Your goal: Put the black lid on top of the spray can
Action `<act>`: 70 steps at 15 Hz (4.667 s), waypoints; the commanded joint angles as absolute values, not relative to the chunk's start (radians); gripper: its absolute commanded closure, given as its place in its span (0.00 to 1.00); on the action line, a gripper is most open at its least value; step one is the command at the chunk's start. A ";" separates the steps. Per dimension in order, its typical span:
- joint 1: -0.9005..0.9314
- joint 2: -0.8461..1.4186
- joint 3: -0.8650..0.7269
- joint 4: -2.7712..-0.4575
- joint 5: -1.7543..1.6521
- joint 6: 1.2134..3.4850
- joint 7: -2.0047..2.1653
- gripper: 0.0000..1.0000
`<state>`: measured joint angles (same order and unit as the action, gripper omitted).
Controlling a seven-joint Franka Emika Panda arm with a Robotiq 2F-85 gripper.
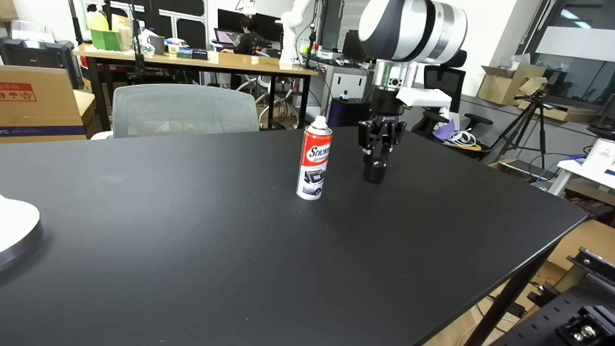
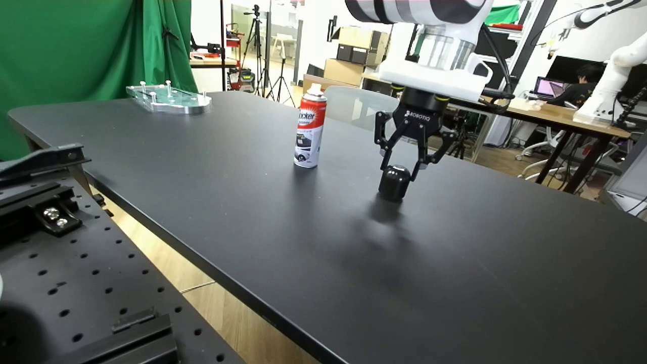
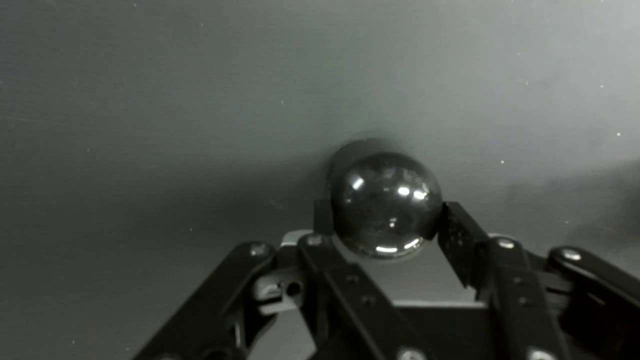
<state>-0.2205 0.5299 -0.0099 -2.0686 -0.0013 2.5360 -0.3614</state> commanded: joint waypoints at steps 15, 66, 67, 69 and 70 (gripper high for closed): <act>0.035 0.058 0.032 -2.208 -0.191 2.294 -0.220 0.69; 0.049 0.151 0.086 -2.231 -0.070 2.351 -0.379 0.69; 0.049 0.150 0.086 -2.231 -0.069 2.351 -0.379 0.69; 0.049 0.146 0.087 -2.235 -0.066 2.352 -0.381 0.69; 0.049 0.144 0.087 -2.236 -0.065 2.351 -0.382 0.69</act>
